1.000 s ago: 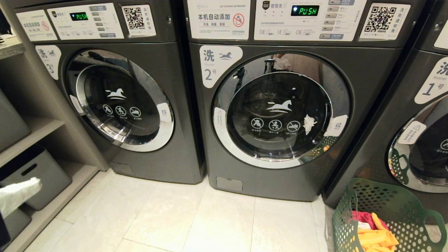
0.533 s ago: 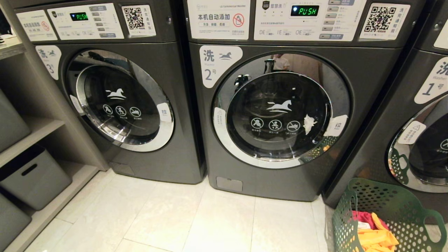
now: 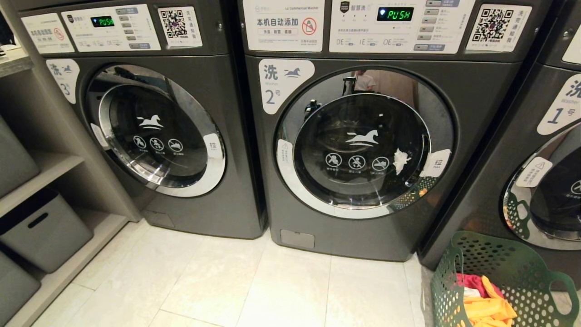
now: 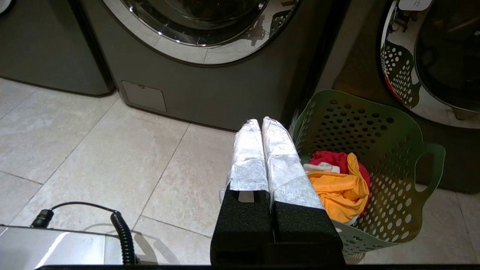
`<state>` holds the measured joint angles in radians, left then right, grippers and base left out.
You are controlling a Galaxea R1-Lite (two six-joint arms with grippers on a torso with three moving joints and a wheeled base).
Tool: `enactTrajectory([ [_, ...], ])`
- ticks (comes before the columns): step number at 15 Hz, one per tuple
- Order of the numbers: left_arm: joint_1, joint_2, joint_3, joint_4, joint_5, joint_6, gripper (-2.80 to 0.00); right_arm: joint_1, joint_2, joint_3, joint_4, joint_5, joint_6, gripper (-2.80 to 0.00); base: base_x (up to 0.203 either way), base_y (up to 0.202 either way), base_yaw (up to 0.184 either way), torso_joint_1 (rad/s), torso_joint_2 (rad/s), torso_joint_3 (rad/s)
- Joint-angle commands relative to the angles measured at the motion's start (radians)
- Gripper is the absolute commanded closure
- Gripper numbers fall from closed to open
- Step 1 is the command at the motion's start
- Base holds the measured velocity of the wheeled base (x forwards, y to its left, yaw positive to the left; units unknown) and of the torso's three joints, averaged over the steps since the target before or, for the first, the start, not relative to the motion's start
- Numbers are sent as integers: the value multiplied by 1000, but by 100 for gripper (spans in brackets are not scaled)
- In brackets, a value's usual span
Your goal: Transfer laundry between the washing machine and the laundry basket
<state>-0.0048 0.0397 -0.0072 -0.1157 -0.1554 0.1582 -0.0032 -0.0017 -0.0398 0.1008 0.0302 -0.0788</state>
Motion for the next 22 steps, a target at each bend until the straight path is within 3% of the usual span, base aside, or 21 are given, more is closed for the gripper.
enactTrajectory([
  [1, 0, -41, 5, 24, 124, -5, 0, 0, 2, 0, 0, 0, -1, 0, 0, 0, 0, 0, 0, 0],
  [2, 0, -40, 5, 46, 175, -24, 0, 0, 2, 0, 0, 0, -1, 0, 0, 0, 0, 0, 0, 0],
  [5, 0, -40, -12, 165, 123, -61, 0, 0, 2, 0, 0, 0, -1, 0, 0, 0, 0, 0, 0, 0],
  [22, 0, 10, 7, 112, 112, -66, 0, 0, 2, 0, 0, -1, -4, 0, 0, 0, 0, 0, 0, 0],
])
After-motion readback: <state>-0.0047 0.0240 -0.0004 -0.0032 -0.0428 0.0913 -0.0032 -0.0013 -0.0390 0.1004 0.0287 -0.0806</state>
